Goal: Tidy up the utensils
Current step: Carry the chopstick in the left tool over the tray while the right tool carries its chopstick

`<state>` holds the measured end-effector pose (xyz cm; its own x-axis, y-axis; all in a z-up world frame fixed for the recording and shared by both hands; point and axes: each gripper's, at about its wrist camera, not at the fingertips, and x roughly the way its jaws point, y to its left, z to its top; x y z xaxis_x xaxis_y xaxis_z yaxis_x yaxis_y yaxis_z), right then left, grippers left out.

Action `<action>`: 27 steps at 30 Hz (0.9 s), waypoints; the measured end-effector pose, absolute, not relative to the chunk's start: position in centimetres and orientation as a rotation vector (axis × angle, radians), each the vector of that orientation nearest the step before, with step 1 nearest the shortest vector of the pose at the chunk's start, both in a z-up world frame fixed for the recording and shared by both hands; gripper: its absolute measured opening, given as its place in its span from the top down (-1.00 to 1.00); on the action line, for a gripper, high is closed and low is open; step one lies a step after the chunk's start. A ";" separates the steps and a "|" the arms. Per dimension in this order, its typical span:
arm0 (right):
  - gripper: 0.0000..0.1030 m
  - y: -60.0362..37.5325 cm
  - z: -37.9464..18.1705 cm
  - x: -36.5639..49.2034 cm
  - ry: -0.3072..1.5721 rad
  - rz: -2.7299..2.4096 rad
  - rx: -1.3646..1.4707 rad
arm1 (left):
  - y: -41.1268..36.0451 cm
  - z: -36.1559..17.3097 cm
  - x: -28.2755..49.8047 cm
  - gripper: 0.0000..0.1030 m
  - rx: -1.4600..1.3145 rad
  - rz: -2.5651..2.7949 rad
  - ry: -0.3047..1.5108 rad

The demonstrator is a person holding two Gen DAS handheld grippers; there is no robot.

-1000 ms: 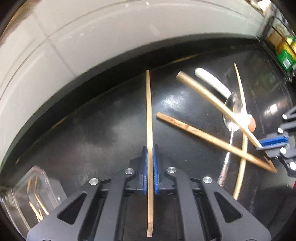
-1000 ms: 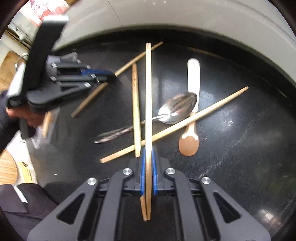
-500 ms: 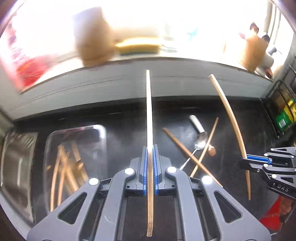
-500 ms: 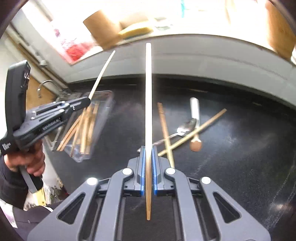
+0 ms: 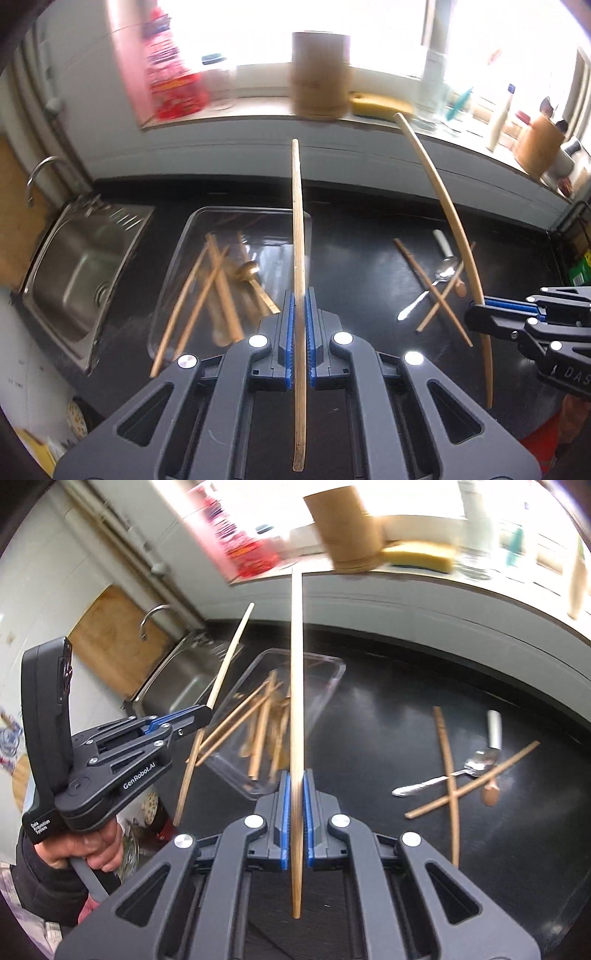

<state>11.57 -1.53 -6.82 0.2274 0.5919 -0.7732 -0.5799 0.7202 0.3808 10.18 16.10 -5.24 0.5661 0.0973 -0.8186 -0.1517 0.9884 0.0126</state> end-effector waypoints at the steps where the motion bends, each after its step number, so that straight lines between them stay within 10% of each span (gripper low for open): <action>1: 0.86 -0.7 -6.9 11.4 1.074 0.817 0.005 | 16.6 -5.3 9.9 0.90 -0.069 0.156 0.958; 27: 0.86 15.0 -12.7 17.5 1.217 0.886 -0.121 | 27.8 -12.4 13.1 0.90 -0.194 0.313 1.073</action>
